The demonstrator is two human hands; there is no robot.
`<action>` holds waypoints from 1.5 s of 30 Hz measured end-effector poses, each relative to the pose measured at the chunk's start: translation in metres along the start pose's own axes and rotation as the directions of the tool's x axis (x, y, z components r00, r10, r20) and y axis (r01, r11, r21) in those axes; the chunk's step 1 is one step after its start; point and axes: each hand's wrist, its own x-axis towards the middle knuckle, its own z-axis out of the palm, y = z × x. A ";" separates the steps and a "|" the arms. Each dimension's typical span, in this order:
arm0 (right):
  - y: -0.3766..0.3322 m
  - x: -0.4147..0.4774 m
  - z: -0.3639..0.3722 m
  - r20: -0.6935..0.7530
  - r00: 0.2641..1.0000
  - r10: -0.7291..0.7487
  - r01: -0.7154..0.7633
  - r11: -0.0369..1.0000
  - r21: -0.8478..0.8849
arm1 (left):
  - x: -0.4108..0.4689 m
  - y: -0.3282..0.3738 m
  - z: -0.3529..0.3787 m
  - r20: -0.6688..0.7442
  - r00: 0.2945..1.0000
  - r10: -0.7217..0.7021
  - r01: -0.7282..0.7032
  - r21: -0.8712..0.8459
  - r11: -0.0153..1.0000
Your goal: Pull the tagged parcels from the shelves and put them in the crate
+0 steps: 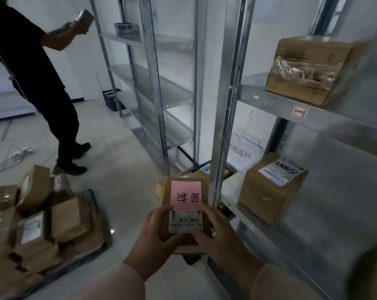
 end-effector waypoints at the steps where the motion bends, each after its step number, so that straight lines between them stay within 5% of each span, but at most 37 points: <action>1: -0.002 0.016 -0.001 0.004 1.000 0.009 -0.009 1.000 -0.011 | 0.015 -0.003 -0.003 0.000 1.000 -0.025 0.025 -0.029 0.999; 10: 0.023 0.134 0.008 0.022 0.982 0.187 -0.187 0.982 0.031 | 0.163 -0.063 -0.013 0.071 0.989 -0.126 0.128 -0.026 0.991; 16: 0.059 0.232 0.023 -0.173 0.958 0.230 -0.241 0.970 -0.046 | 0.304 -0.115 -0.004 0.275 0.950 -0.150 0.157 -0.005 0.988; 22: 0.102 0.320 0.039 -0.303 0.794 0.527 -0.555 0.832 -0.006 | 0.445 -0.164 0.031 0.523 0.841 -0.137 0.105 0.090 0.990; 26: 0.121 0.350 0.039 -0.413 0.695 0.589 -0.634 0.773 0.036 | 0.516 -0.188 0.073 0.605 0.775 -0.180 0.136 0.119 0.984; 33: 0.152 0.361 0.041 -0.472 0.625 0.622 -0.690 0.723 0.041 | 0.586 -0.227 0.154 0.745 0.653 -0.135 0.050 0.135 0.990; 38: 0.167 0.361 0.039 -0.520 0.578 0.629 -0.733 0.680 0.008 | 0.606 -0.252 0.186 0.818 0.544 -0.189 -0.113 0.295 0.949; 45: 0.152 0.350 0.042 -0.492 0.611 0.620 -0.740 0.668 -0.077 | 0.589 -0.239 0.166 0.787 0.568 -0.241 -0.265 0.452 0.852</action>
